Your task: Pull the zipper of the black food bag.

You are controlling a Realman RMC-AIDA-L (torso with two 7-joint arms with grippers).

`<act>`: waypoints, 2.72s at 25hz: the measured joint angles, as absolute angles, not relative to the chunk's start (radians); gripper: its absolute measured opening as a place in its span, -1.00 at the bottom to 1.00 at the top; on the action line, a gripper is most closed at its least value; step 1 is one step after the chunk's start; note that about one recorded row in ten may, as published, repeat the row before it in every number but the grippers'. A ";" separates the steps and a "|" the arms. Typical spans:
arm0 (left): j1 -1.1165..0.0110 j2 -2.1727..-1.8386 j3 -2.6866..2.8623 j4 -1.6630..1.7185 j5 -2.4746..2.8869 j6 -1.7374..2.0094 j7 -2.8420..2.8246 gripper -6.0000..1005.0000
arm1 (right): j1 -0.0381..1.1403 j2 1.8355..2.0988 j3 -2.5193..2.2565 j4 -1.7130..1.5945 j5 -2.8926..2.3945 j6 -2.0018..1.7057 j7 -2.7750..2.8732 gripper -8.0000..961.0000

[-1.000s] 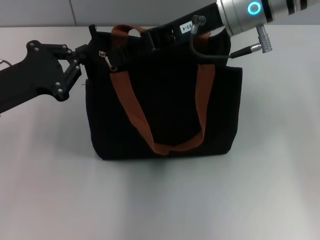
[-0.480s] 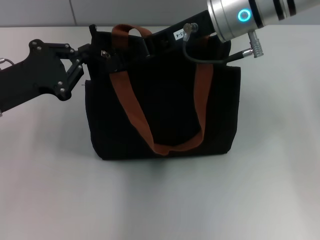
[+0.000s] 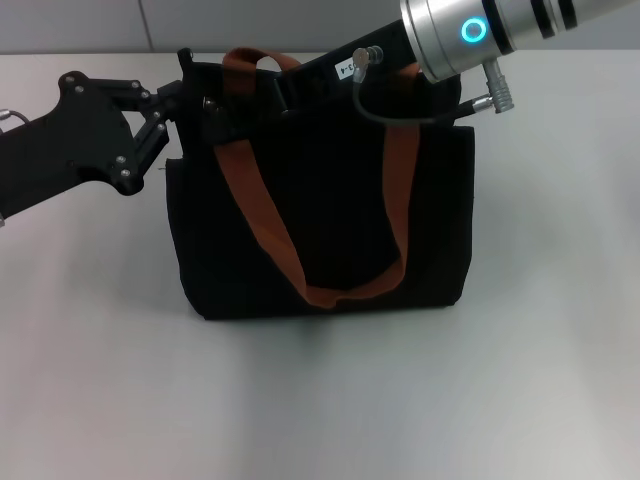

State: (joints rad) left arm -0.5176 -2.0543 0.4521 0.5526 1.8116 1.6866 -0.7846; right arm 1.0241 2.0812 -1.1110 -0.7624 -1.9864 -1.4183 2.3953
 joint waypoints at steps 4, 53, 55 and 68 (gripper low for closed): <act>-0.523 -2.054 0.452 0.553 1.812 1.687 -0.788 -0.95 | 1.027 2.083 -1.129 -0.762 -1.984 -1.403 2.395 -0.14; -0.542 -2.042 0.459 0.557 1.812 1.716 -0.859 -0.95 | 1.037 2.083 -1.164 -0.782 -1.984 -1.385 2.395 -0.37; -0.544 -2.043 0.459 0.557 1.812 1.716 -0.859 -0.95 | 1.037 2.083 -1.165 -0.782 -1.984 -1.383 2.395 -0.43; -0.547 -2.042 0.459 0.557 1.813 1.726 -0.869 -0.95 | 1.038 2.085 -1.169 -0.777 -1.983 -1.367 2.395 -0.56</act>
